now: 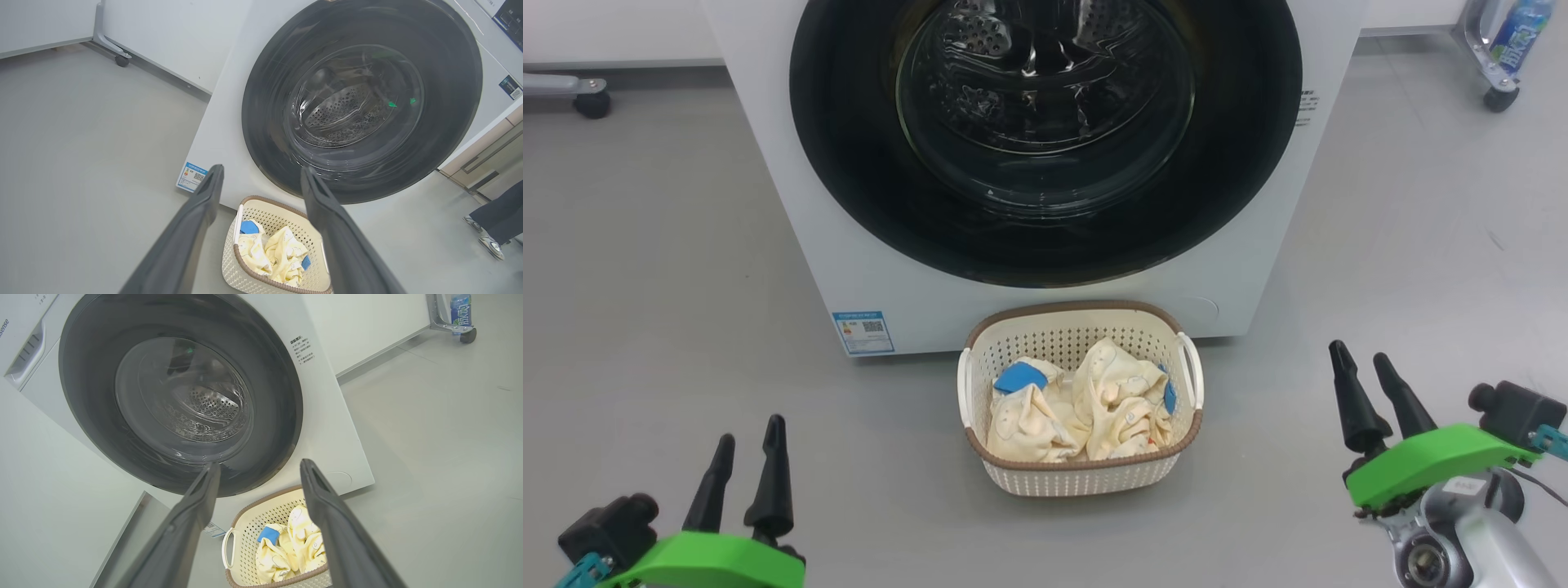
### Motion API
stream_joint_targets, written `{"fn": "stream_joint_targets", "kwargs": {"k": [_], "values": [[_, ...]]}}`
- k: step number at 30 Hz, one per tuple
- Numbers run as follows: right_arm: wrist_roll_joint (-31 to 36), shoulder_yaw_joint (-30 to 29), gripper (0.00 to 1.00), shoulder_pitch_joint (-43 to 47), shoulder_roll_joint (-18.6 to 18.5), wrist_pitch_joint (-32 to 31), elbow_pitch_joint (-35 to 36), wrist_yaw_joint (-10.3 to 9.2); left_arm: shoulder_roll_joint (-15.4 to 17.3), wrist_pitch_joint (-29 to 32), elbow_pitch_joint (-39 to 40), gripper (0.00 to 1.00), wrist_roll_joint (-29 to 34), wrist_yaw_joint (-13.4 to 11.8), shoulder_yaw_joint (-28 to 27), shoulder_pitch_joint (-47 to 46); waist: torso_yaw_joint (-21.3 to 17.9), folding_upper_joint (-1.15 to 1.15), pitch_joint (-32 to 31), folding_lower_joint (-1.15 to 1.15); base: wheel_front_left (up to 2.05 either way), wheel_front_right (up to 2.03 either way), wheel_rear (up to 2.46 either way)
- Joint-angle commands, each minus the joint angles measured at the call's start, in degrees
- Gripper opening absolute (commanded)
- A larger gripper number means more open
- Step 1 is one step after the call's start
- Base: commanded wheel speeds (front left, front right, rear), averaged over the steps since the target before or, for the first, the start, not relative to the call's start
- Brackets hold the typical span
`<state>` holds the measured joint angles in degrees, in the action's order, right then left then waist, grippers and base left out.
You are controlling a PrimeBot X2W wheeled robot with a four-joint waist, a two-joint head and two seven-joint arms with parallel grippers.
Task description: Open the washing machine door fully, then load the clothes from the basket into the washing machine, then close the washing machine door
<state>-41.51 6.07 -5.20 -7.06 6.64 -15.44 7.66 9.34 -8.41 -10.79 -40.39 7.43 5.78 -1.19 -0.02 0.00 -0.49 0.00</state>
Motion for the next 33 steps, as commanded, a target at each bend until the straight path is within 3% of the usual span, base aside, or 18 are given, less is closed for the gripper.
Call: {"fn": "stream_joint_targets", "kwargs": {"k": [1, 33], "values": [[2.1, 1.1, 1.0, -3.5, -1.5, 0.8, 2.3, -0.13, 1.6, -0.9, 2.5, 1.0, 2.1, -0.1, -1.3, -3.0, 0.0, 0.0, 0.0, 0.0, 0.0, 0.0, 0.0], [21.6, 4.4, 1.0, -4.3, -3.5, 4.2, 3.1, -0.17, 3.6, -6.1, 4.1, 1.0, 22.9, -2.0, -2.6, -2.0, 0.3, 0.0, -0.2, 0.0, 0.0, 0.0, 0.0]]}}
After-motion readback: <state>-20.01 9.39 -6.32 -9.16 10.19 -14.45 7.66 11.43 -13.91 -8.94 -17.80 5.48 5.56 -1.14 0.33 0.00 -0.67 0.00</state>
